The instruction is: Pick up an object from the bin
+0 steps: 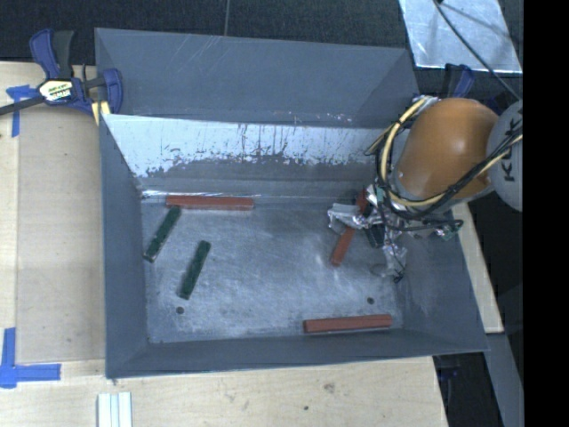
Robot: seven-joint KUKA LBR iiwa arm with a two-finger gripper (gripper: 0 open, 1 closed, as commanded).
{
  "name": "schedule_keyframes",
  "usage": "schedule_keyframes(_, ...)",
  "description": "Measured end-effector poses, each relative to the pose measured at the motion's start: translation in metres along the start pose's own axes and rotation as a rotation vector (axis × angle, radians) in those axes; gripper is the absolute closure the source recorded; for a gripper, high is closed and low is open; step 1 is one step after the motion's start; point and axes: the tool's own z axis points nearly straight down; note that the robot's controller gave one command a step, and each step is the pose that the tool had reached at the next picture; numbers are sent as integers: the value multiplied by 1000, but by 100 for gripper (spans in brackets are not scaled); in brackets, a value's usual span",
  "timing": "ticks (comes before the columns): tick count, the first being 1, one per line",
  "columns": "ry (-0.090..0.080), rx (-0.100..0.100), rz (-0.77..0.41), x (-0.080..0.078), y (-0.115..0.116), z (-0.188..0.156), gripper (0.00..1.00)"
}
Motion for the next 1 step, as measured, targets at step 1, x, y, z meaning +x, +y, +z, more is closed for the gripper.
schedule_keyframes(1, 1, 2, 3, 1, -2, -2, 100)
